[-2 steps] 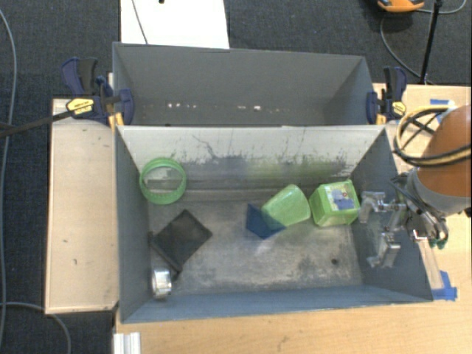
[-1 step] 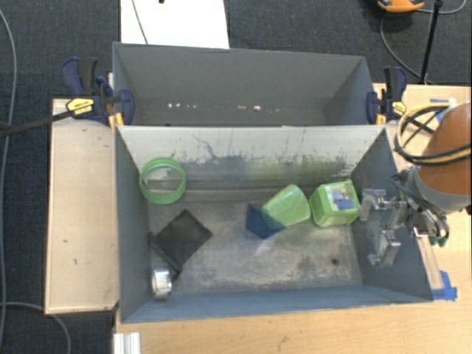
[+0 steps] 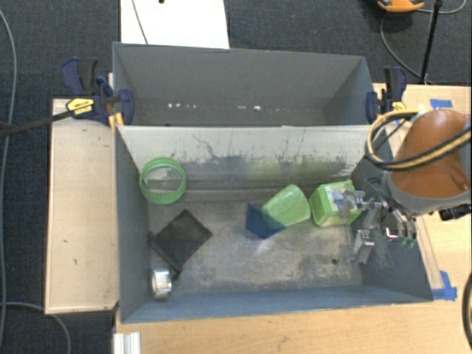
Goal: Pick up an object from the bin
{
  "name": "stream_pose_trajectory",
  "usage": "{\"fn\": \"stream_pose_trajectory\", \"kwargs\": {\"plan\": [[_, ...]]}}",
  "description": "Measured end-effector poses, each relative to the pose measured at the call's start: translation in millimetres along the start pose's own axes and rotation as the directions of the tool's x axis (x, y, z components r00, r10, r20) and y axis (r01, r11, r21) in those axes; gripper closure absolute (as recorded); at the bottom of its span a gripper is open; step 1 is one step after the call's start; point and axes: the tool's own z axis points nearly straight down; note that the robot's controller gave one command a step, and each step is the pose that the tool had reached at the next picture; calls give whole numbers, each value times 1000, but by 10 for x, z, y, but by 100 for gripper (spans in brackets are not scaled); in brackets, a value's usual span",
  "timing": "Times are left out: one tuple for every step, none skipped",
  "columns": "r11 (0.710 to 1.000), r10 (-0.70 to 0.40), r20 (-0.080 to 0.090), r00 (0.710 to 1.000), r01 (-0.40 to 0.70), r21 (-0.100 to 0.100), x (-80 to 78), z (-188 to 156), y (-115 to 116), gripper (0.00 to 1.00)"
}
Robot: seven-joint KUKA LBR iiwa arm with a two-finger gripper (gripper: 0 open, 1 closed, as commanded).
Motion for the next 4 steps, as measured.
{"fn": "stream_pose_trajectory", "kwargs": {"plan": [[996, -90, 6, 996, 90, 2, -218, 196, 300, 0], [980, -199, 11, 980, 199, 1, -478, 365, 583, 0], [979, -201, 9, 979, 201, 1, -519, 415, 647, 0], [983, -182, 2, 983, 182, -1, -343, 129, 816, 0]]}}
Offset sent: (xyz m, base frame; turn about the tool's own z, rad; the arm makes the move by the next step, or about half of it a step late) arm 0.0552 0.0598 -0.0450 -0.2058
